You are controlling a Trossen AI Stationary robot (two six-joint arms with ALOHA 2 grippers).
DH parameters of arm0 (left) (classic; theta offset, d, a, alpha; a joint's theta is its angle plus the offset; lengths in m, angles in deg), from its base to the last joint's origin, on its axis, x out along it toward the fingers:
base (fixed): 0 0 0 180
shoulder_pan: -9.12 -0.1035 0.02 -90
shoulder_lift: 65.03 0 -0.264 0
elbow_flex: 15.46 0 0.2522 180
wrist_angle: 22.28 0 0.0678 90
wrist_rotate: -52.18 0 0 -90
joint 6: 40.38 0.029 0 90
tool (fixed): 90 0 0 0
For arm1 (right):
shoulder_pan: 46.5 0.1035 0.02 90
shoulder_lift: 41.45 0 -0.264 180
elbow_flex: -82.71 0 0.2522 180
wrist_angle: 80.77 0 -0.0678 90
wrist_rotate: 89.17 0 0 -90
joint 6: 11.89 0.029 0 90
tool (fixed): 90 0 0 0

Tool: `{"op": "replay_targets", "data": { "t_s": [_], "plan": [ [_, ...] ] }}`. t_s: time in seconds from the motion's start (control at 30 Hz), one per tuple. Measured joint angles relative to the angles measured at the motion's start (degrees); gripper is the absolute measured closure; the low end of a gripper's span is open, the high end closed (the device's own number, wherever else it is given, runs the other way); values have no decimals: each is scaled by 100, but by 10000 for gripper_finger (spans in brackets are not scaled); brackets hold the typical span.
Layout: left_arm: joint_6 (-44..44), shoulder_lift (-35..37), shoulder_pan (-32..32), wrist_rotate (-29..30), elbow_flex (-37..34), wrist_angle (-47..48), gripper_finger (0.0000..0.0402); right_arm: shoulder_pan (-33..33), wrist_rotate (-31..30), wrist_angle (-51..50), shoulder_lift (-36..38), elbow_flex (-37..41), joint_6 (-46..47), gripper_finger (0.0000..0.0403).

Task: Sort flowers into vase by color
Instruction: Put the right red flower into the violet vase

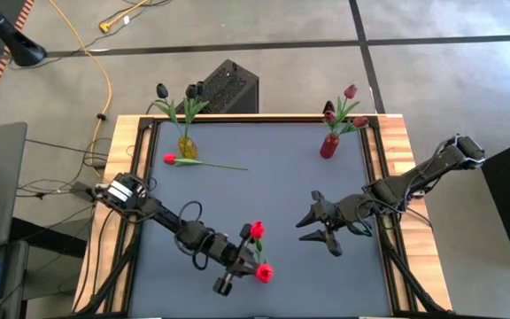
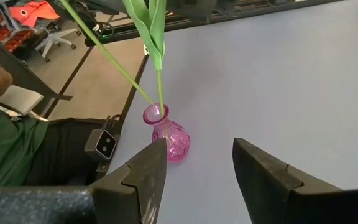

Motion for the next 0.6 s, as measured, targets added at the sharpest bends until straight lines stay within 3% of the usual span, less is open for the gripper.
{"op": "replay_targets", "data": {
  "t_s": [0.6],
  "plan": [
    [-104, -24, -26, 158, -142, -9, 401, -2, 2, 24, 0, 0, 2, 192]
  ]
}}
